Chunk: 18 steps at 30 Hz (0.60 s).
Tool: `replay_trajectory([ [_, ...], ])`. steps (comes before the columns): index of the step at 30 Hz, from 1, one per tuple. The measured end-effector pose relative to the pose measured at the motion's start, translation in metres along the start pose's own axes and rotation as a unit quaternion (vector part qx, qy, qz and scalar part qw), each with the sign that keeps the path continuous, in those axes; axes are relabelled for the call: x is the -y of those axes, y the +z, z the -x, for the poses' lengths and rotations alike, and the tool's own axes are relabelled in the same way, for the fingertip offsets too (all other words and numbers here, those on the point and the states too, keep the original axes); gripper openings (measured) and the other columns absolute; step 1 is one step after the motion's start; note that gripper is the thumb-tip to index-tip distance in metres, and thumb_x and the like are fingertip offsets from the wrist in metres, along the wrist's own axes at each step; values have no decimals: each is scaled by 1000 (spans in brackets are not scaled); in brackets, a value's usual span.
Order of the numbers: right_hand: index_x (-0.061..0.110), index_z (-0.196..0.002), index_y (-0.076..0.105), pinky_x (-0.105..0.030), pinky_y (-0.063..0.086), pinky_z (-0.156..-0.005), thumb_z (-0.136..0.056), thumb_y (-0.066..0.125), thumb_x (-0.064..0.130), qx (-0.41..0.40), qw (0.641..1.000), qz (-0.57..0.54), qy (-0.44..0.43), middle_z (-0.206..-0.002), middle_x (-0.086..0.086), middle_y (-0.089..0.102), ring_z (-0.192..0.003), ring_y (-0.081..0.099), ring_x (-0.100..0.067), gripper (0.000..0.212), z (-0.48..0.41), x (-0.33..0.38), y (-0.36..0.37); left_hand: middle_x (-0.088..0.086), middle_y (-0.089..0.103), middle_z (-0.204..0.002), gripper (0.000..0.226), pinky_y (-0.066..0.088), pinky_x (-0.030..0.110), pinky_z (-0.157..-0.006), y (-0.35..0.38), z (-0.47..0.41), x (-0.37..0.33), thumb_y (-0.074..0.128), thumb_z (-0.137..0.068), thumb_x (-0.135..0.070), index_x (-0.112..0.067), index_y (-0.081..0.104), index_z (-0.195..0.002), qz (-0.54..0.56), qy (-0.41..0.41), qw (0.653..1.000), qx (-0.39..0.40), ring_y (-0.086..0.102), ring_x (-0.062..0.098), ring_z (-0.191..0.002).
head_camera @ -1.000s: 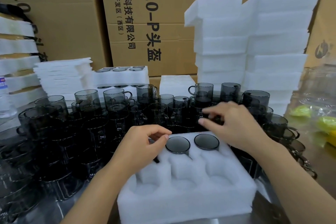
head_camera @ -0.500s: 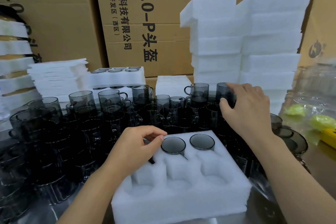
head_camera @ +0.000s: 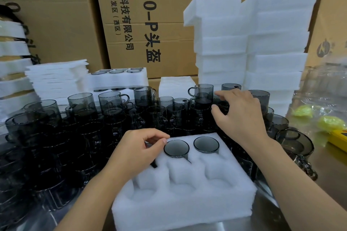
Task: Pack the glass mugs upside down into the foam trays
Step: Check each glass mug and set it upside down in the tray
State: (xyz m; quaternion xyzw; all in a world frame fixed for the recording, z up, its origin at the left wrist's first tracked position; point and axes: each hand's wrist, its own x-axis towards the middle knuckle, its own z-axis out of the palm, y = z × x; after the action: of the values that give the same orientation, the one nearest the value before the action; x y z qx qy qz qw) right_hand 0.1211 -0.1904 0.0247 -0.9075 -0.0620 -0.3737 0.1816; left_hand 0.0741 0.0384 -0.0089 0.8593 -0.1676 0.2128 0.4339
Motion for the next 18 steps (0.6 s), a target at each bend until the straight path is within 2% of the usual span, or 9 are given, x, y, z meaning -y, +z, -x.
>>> replay_trajectory([
  [5,22,-110,68,-35,28,-87,-86,59,29,-38,998,-26,-41,-103,0,65,-105,50,-25,27,7,9,-17,-21,69,-67,35,37,4,-48,0,1,1,68,-85,-7,-39,71,-73,2,-6,1000,1,55,-6,-51],
  [8,28,-104,69,-36,28,-86,-82,55,40,-17,1000,-5,-25,-105,2,64,-104,50,-23,28,10,9,-43,-23,69,-69,32,38,3,-52,0,0,1,68,-85,-8,-39,71,-75,-3,-5,1000,3,56,-9,-54],
  [11,37,-107,64,-38,32,-90,-71,46,65,72,996,45,15,-116,3,58,-110,47,-23,49,12,-3,-75,-26,68,-69,30,38,2,-54,0,-1,1,68,-86,-8,-37,71,-77,-5,-4,1000,8,55,-12,-54],
  [14,46,-125,47,-41,34,-101,-45,35,92,223,963,138,63,-133,6,45,-124,41,-21,93,21,-25,-102,-26,68,-68,29,39,3,-54,0,0,1,67,-86,-9,-36,72,-78,-5,-6,1000,9,56,-11,-56],
  [16,48,-133,35,-39,37,-101,-38,41,93,295,935,174,90,-137,8,40,-126,40,-19,106,31,-38,-111,-26,67,-66,27,39,3,-54,0,0,1,67,-86,-9,-34,73,-79,-8,-9,1000,11,56,-11,-55],
  [18,47,-135,32,-33,42,-93,-44,56,86,316,927,171,105,-132,10,43,-119,47,-16,102,39,-46,-113,-26,67,-67,26,39,3,-54,0,0,1,67,-86,-9,-33,73,-80,-10,-10,1000,10,56,-11,-54],
])
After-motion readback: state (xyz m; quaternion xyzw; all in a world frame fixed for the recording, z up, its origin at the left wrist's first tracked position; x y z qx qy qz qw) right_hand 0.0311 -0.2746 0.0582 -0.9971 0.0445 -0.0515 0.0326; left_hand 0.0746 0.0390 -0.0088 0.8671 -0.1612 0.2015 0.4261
